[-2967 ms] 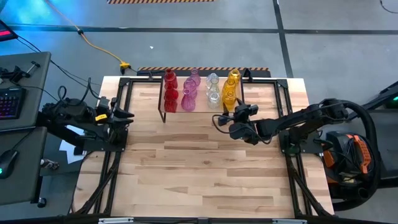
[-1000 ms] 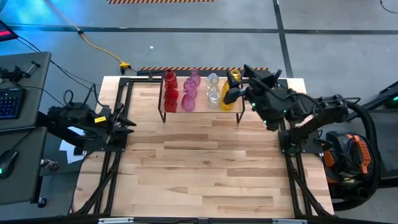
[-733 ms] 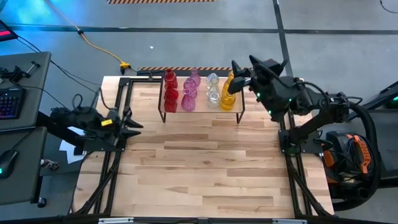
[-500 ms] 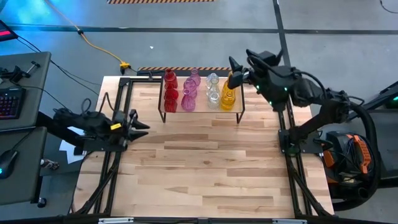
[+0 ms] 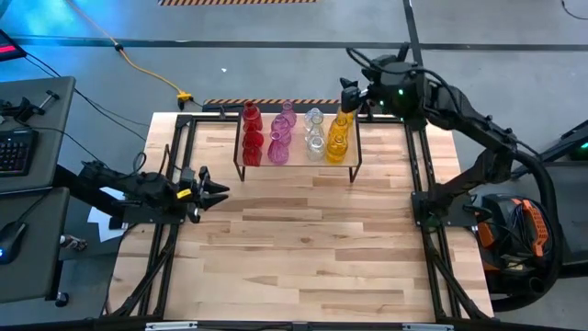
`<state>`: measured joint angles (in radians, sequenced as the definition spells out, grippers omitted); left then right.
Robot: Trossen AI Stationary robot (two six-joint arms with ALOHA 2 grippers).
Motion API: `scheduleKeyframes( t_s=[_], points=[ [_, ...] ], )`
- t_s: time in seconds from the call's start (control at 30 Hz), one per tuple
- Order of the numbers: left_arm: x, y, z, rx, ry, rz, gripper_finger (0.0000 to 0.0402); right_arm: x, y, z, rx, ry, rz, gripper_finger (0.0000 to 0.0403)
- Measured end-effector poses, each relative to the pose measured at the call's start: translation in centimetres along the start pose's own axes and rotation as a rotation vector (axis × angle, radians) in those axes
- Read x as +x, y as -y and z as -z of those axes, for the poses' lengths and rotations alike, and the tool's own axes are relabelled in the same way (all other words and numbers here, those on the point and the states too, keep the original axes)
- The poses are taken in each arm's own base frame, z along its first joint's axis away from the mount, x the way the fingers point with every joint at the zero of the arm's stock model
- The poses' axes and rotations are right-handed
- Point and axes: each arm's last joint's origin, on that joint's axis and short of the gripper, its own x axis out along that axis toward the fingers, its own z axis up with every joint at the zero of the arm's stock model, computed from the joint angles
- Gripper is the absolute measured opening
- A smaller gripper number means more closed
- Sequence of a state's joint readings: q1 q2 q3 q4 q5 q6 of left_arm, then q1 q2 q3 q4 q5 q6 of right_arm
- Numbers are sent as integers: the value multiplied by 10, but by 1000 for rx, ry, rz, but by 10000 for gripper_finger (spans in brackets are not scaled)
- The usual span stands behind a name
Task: Sort vases onto shelf
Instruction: Put the yellow vase on the shelf aligned with the other yellow vases
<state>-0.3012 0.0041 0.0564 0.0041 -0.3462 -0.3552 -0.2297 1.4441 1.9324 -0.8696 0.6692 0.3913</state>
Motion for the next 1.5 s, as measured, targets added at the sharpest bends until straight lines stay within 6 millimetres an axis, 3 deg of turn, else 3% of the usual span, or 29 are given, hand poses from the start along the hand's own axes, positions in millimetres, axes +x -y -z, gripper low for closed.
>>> scheduleKeyframes(
  t_s=[0.33, 0.67, 0.87, 1.2, 1.37, 1.5],
  points=[
    [1, -4, 7, -3, 1, -48, 120, 26, 47, 6, -21, -224, 89, 296],
    [1, -6, 6, -2, 30, -127, 120, 51, 76, 13, -31, -406, 80, 228],
    [1, -6, 6, -2, 31, -129, 120, 57, 83, 13, -2, -443, 26, 163],
    [1, -6, 6, -1, 31, -130, 120, 63, 84, 15, -2, -457, 40, 12],
    [1, -6, 6, 23, 30, -130, 120, 78, 81, 23, 6, -516, 58, 16],
    [1, -6, 6, 25, 30, -130, 120, 82, 71, 29, 14, -576, -57, 4]
  ],
)
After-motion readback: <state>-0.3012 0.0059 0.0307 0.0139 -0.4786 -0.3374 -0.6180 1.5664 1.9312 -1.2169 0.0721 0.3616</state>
